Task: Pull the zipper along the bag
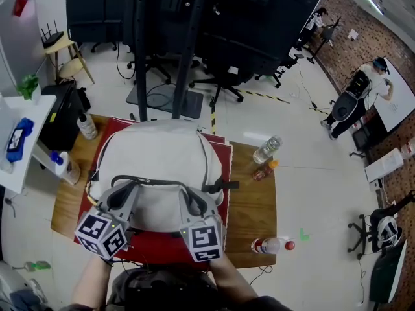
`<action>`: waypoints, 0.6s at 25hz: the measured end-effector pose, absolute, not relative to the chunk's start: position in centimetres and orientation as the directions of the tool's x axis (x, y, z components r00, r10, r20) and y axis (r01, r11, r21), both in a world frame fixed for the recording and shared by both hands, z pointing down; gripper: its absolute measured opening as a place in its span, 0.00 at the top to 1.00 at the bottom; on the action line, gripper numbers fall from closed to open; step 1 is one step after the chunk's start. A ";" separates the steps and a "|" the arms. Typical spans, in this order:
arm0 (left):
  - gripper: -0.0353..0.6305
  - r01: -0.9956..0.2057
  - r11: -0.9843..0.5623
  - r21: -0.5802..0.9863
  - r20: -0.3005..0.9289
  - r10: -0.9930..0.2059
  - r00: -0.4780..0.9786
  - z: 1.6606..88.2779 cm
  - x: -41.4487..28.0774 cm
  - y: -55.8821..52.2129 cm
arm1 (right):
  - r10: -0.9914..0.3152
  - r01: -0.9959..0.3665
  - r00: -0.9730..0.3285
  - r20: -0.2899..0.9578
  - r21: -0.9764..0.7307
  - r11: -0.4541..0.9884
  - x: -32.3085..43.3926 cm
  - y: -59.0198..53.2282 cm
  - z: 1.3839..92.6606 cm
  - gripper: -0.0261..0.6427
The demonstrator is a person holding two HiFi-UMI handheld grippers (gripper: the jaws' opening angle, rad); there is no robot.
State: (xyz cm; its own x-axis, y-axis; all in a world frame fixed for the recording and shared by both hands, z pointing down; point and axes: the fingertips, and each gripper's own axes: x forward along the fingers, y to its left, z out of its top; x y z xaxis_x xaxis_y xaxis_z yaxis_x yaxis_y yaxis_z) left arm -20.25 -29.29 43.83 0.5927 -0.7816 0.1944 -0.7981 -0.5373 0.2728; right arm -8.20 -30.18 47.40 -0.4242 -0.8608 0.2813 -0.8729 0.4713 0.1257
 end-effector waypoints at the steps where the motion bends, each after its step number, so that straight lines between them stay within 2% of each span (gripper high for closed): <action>1: 0.89 -0.798 -0.542 0.265 0.195 -0.780 0.595 43.9 -20.4 -29.4 | -0.861 -0.873 -0.424 0.281 0.127 0.471 -8.3 -30.2 47.4 0.87; 6: 0.89 -0.797 -0.597 0.093 0.224 -0.767 0.601 43.2 -20.0 -29.3 | -0.860 -0.867 -0.432 0.271 0.139 0.479 -8.4 -30.0 47.6 0.87; 15: 0.88 -0.761 -0.612 0.217 0.215 -0.730 0.649 43.5 -21.6 -29.3 | -0.859 -0.865 -0.438 0.267 0.135 0.483 -8.4 -29.9 47.3 0.87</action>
State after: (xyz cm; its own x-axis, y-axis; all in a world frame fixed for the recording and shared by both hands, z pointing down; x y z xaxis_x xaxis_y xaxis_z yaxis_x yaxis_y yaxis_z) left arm -21.57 -29.25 43.49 0.6487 -0.7300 0.2151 -0.7606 -0.6118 0.2172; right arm -8.36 -29.92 47.33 -0.4379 -0.8586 0.2667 -0.8652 0.4831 0.1347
